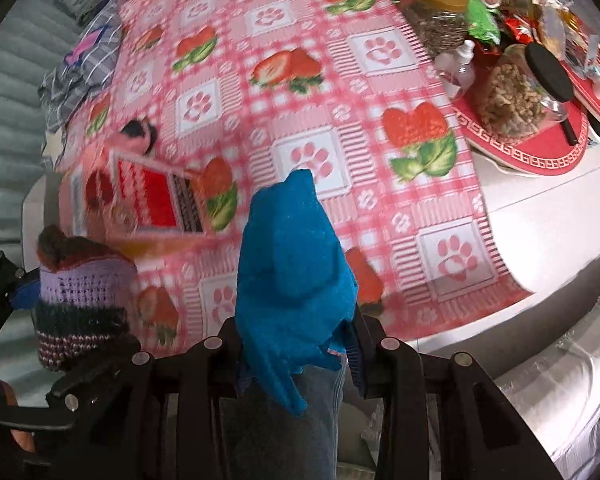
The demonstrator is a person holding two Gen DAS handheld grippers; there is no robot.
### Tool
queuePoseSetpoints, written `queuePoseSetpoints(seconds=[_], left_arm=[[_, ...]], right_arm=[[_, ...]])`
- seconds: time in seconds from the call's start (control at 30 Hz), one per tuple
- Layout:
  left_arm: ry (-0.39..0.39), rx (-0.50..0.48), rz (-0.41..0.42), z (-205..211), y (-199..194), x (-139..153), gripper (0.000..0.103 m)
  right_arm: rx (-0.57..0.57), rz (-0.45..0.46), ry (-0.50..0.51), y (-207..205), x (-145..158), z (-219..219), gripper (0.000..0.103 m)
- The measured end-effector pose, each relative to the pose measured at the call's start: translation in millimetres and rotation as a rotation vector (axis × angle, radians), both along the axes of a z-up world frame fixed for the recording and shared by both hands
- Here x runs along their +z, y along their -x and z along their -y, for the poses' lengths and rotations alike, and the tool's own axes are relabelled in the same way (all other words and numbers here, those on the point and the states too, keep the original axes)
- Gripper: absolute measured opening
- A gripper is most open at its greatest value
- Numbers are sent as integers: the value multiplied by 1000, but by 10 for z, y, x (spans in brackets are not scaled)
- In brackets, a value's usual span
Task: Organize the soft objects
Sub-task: 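Lift and carry the knitted sock and blue cloth over the white box with both grippers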
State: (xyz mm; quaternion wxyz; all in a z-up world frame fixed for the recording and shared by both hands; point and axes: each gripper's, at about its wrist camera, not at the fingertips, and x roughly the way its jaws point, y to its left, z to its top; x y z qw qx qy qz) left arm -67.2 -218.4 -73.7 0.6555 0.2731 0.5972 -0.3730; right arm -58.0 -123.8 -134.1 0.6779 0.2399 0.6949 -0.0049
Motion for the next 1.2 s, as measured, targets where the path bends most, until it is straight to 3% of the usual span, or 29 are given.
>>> queuePoseSetpoints(seconds=[0.33,0.63,1.2], left_arm=[[-12,105,6,-688,65,-17,57],[-7,300,26,-1333,-76,-13,57],[29,677,75,-2421,-293,106,57]], right_arm=[[179,8,-22,-14,64,-687,38],[320,22,-35,-79,155,-1211,38],[628,120,-29,-426,629,-2125,38]])
